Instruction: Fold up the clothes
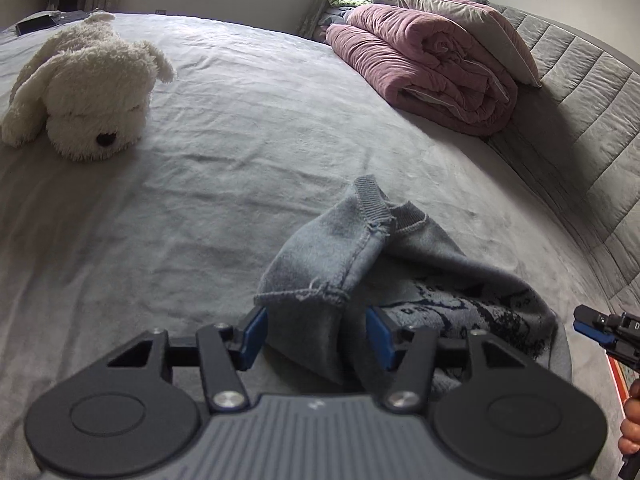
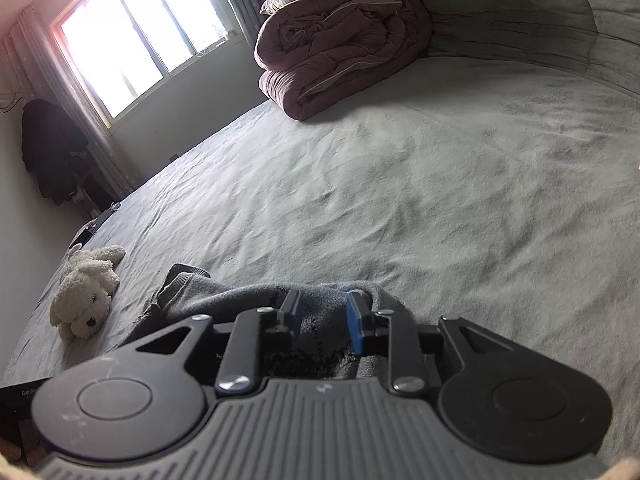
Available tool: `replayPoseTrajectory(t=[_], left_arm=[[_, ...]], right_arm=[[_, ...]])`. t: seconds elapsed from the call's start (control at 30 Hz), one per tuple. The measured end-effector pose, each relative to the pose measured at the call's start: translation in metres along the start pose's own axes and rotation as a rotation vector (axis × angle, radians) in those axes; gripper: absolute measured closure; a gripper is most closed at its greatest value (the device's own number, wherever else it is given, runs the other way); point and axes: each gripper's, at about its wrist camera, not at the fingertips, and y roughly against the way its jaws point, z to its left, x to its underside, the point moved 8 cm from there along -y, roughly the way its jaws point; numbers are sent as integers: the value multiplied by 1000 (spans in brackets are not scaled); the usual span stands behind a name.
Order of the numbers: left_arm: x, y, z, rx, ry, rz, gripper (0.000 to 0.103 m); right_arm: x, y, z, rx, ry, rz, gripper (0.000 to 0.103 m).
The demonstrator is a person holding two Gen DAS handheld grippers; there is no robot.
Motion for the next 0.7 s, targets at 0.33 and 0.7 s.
replayPoseTrajectory(t=[0.33,0.7], left_arm=[[12,-12,20,-8,192,-36,101],[-58,27,62,-236,99,-175,101]], right_arm=[[18,0,23,-45,66,67,67],[23,-4,23,-36,78,86,66]])
